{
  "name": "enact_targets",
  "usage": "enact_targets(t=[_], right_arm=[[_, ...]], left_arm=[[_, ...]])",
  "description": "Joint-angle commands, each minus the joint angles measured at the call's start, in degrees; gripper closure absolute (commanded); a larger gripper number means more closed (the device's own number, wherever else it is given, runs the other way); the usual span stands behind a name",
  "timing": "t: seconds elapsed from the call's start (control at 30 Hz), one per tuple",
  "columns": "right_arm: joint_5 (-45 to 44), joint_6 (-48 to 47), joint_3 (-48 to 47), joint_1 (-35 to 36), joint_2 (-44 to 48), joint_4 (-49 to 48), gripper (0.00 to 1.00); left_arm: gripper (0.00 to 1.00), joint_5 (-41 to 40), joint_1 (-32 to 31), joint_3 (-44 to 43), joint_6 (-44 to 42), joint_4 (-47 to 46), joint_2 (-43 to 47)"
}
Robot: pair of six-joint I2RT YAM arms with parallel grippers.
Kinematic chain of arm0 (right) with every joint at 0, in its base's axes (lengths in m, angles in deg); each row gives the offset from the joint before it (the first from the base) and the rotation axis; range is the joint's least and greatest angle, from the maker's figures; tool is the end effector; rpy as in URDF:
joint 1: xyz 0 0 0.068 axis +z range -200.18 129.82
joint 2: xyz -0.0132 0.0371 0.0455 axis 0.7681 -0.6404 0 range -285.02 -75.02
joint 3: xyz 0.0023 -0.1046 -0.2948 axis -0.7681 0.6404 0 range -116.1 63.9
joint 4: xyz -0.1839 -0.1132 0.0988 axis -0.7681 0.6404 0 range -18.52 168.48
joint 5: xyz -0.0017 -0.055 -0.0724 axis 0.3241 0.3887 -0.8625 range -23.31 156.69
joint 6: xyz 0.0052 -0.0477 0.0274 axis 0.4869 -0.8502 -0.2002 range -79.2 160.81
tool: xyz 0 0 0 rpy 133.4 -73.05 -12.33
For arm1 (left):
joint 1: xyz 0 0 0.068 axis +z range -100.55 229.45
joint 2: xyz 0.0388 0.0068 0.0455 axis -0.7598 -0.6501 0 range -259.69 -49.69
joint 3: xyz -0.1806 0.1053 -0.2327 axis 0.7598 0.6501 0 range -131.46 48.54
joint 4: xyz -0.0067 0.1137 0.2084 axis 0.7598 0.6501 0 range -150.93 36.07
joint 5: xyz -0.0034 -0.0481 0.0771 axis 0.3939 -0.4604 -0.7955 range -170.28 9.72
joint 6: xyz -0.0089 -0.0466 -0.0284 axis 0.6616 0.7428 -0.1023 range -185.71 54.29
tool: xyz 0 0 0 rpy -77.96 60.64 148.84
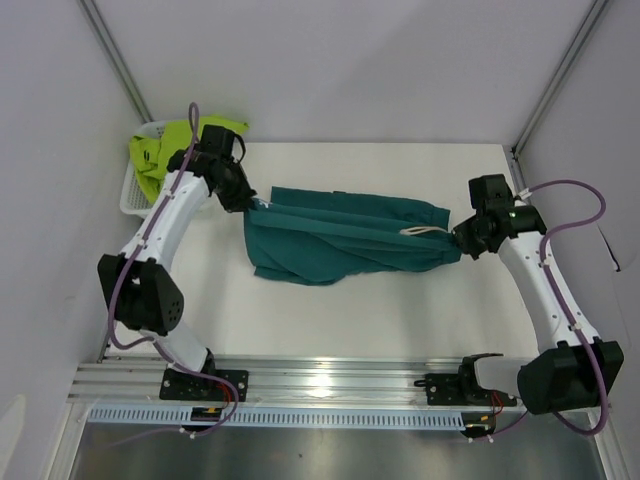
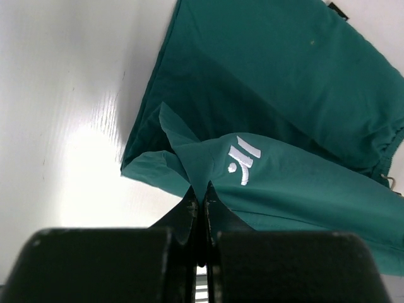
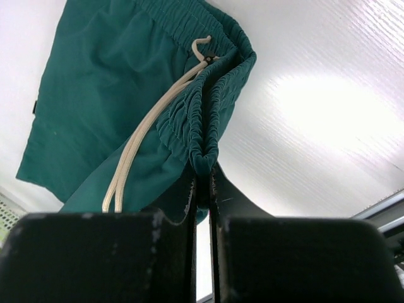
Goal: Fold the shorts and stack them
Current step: Fold the shorts
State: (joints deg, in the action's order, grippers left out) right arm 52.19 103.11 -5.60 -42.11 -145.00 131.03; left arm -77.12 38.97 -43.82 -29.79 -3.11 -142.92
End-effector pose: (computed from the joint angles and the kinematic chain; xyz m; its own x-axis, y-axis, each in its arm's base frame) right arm 0.1899 0.0174 0.3628 -0.4092 0.8077 -0.4244 0.7539 0.5613 0.3414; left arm 0.3097 -0.0593 0.3795 -0.8034 -0.4472 -0.3931 -0.3231 0.8820 -0.3430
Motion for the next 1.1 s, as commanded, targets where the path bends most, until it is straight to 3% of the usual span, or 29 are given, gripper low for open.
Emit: enact_targets(t=[0.0,0.23,0.37,0.47,0.63,1.07], right_arm=[[-5.89,-3.76,-2.66,-2.89,-1.83,1.63,1.0],[-4.75,-5.52,-1.44,-3.68,-0.43,0.74,1.0],[-3.96,-6.4,1.02,-3.77,3.78,0.22,1.0],[-3.6,-6.58,2.87,-3.77,6.07,-0.05,1.0],[-2.64,-6.32,6.47,-3.86,9.77,0.39,1.0],[-2.99,-6.32,8.94,-3.86,12.32,0.39,1.0]], left_arm=[[1.0,-5.27,2.31,-4.06,-2.79,0.18,-3.27],[1.0,-4.83,2.31,-0.81,-1.91,0.01,2.08],[1.0,-2.64,2.31,3.84,-0.6,-1.3,9.63],[1.0,0.79,2.22,13.75,0.72,-4.98,18.33],[1.0,0.1,2.22,17.39,0.99,-3.34,26.86],[1.0,0.27,2.22,17.12,0.03,-0.86,28.55]])
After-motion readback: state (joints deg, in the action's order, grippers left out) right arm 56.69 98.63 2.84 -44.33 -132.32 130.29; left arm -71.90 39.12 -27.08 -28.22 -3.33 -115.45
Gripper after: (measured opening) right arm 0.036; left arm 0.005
